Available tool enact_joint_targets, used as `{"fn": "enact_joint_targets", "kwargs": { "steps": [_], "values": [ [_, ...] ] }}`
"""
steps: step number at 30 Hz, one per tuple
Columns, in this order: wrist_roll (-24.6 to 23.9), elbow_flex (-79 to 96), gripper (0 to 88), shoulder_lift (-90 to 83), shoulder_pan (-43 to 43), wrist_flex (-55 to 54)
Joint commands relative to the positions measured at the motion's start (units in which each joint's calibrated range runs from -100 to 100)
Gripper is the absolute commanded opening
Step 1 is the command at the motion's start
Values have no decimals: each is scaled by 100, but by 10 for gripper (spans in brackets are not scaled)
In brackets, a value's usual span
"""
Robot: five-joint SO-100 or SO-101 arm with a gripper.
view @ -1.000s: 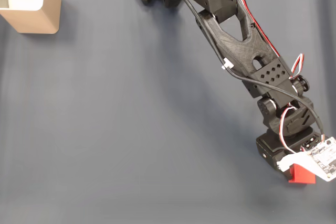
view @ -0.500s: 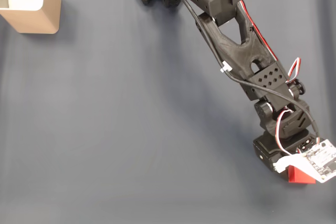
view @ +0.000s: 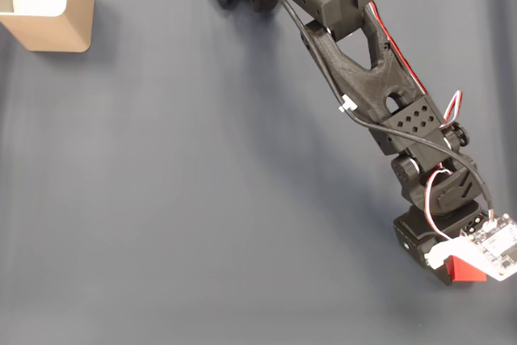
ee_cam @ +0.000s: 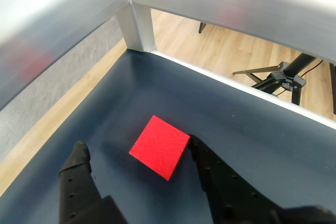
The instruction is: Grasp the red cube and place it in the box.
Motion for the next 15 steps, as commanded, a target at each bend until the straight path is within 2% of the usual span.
{"fn": "enact_joint_targets", "kwargs": {
  "steps": [1, 15],
  "values": [
    [-15, -345, 427, -25, -24, -119],
    [-24, -326, 427, -103, -166, -45]
  ]
}}
